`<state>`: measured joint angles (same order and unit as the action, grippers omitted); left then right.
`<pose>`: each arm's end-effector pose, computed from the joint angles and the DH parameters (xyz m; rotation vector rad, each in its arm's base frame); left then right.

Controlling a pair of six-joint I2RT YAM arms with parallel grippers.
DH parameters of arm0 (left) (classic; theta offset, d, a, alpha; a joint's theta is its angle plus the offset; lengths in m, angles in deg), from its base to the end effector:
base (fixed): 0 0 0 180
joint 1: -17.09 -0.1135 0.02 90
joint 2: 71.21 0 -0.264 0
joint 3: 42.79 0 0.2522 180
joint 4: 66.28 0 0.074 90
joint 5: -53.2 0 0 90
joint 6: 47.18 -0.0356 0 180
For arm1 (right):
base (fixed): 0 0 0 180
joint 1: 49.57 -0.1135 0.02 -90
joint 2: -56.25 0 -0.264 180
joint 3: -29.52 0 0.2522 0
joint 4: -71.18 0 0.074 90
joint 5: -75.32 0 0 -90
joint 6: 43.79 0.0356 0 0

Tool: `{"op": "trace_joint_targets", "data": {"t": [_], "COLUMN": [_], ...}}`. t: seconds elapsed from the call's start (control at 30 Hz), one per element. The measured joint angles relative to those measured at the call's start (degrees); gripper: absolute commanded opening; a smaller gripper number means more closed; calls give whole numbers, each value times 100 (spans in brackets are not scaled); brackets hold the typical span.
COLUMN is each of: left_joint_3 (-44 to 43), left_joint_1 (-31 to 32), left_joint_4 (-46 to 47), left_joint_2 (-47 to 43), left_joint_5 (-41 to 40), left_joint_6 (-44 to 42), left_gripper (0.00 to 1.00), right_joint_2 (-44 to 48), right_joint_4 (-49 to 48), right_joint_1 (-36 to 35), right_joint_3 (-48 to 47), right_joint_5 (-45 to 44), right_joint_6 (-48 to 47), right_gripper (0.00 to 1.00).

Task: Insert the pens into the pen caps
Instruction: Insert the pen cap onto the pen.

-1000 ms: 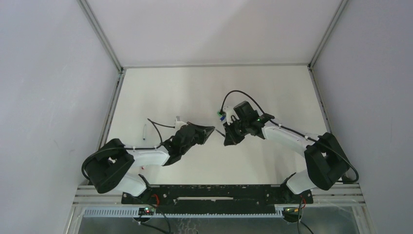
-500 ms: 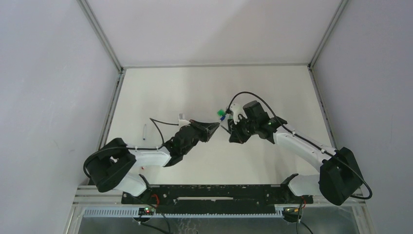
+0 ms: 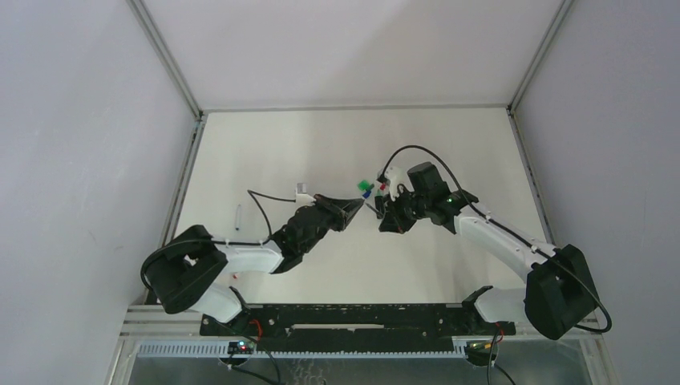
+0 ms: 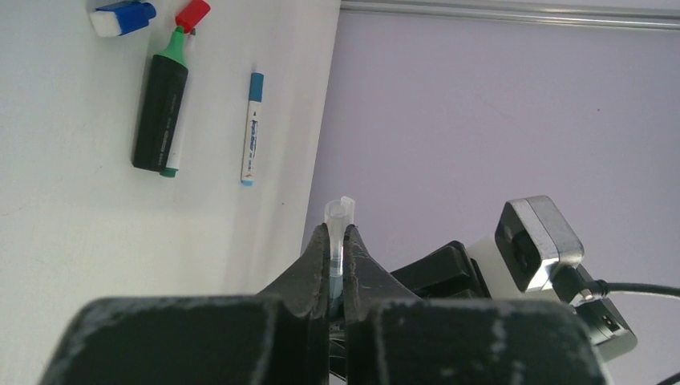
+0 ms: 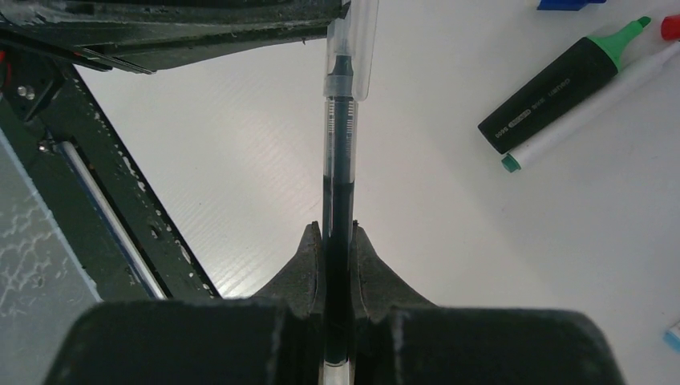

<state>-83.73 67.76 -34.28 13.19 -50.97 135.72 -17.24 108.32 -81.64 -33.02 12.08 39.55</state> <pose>0.1865 -0.2139 0.1812 -0.9340 1.8396 -1.5144 0.2146 0.1534 0.2400 -1.0110 2.2113 0.7658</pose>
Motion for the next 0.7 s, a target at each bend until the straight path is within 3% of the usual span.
{"op": "trace_joint_targets", "data": {"t": [0.5, 0.7], "left_joint_3": [-61, -92], "left_joint_1": [212, 319], "left_joint_4": [-184, -400], "left_joint_2": [-573, -776], "left_joint_5": [378, 605], "left_joint_6": [-396, -555], "left_gripper": [26, 39], "right_joint_2": [173, 197], "right_joint_4": [-761, -1182], "right_joint_1": [212, 319], "right_joint_3": [107, 129], "right_joint_5": [1067, 1484], "right_joint_6": [249, 337], "right_gripper": [0, 0]}}
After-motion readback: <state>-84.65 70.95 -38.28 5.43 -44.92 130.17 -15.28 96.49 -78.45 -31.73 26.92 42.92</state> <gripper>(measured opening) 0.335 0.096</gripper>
